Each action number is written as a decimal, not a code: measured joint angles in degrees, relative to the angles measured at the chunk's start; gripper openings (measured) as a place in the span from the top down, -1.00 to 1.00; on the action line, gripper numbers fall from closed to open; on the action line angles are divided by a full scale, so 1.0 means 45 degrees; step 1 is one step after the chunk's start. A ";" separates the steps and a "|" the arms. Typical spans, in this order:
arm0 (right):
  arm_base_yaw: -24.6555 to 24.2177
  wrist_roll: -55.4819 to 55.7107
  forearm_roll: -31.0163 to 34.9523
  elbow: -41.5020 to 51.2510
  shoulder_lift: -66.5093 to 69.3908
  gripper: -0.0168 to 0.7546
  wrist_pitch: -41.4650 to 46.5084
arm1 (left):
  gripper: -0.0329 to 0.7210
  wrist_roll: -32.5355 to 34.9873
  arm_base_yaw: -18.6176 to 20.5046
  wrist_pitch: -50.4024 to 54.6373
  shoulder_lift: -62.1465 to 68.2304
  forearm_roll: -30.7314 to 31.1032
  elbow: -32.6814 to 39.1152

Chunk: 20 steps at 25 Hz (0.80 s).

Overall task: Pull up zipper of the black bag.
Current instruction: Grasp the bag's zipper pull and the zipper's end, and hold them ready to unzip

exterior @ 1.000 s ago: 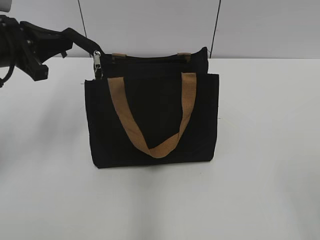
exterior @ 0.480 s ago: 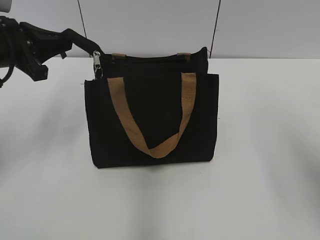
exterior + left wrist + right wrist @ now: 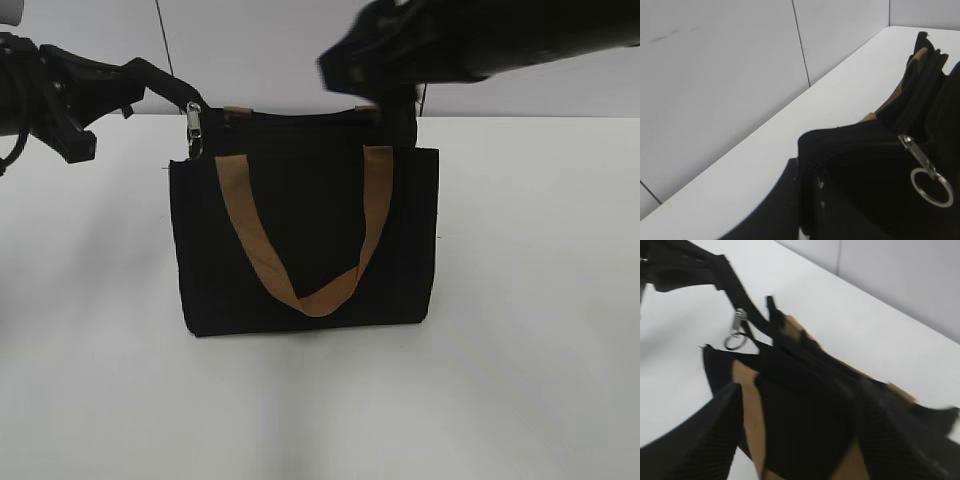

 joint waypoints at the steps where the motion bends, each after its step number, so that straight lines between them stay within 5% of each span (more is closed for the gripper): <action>1: 0.0512 0.0201 0.0000 -0.0339 0.0645 -0.39 -0.0199 | 0.93 0.0000 0.0000 0.0000 0.0000 0.0000 0.0000; 5: 0.2098 0.0510 0.0042 -0.1570 0.2712 -0.07 -0.0932 | 0.93 0.0000 0.0000 0.0000 0.0000 0.0012 0.0000; 10: 0.2662 0.0695 0.0705 -0.2771 0.4553 0.25 -0.1198 | 0.93 0.0000 0.0000 0.0000 0.0000 0.0012 0.0000; 20: 0.2671 0.1823 0.1256 -0.3603 0.6052 0.33 -0.1337 | 0.93 0.0000 0.0000 0.0000 0.0000 0.0012 0.0000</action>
